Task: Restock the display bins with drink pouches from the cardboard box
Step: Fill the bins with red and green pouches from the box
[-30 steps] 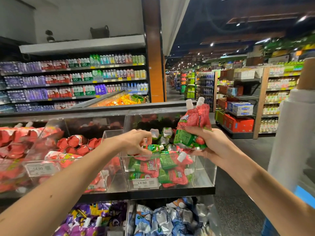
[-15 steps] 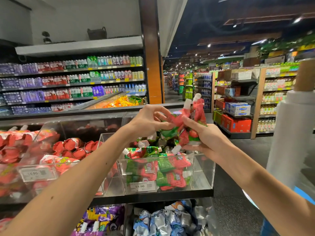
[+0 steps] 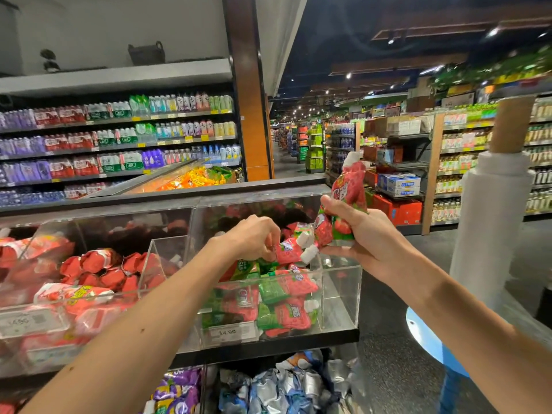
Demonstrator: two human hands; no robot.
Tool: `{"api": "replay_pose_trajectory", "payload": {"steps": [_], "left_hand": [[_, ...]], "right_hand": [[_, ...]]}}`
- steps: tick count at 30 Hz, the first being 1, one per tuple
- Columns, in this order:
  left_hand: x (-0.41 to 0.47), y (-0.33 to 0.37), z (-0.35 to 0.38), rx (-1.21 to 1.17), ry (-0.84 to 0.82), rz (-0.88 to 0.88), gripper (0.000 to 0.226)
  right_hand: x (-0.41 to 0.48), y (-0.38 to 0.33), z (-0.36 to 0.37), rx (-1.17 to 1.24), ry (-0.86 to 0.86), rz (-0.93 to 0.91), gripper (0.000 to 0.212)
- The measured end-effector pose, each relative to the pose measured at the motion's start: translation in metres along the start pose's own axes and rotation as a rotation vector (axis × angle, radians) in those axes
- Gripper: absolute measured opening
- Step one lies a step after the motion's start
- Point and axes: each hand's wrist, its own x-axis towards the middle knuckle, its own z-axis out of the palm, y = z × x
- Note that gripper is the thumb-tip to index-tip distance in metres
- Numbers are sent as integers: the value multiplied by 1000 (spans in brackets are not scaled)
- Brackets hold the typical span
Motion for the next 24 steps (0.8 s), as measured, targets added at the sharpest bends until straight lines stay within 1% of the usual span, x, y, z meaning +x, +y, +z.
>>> {"api": "replay_pose_trajectory", "payload": {"steps": [3, 7, 8, 9, 10, 11, 12, 13, 14, 15, 17, 20, 22, 24], "left_hand": [[-1, 0, -3, 23, -71, 22, 19], [-10, 3, -9, 88, -188, 17, 39], [-14, 2, -13, 78, -210, 9, 41], [-17, 1, -18, 29, -186, 6, 39], [-23, 0, -24, -69, -115, 7, 35], [-29, 0, -29, -223, -23, 2, 34], [-35, 3, -35, -421, 45, -12, 38], [-41, 6, -41, -627, 55, -31, 46], [-48, 10, -45, -774, 25, -44, 54], [-55, 14, -50, -815, 2, -41, 61], [-64, 20, -55, -675, 27, -7, 65], [-67, 22, -60, -401, 138, 17, 67], [-68, 18, -60, -322, 184, -8, 66], [-72, 12, -59, -318, 192, -3, 57]], "right_hand": [[3, 3, 1, 27, -17, 8, 44], [6, 5, 7, 97, -58, 43, 39], [6, 5, 9, 116, -65, 51, 37], [7, 5, 11, 136, -71, 57, 35], [7, 5, 13, 154, -80, 64, 35], [8, 6, 16, 169, -86, 71, 36], [8, 6, 19, 183, -90, 76, 37], [10, 7, 23, 197, -94, 76, 39], [11, 7, 27, 203, -100, 79, 41], [12, 8, 31, 203, -111, 84, 41], [14, 8, 43, 189, -141, 88, 37], [16, 8, 56, 179, -188, 87, 32], [16, 8, 63, 191, -230, 108, 31], [19, 8, 66, 240, -276, 137, 31]]}}
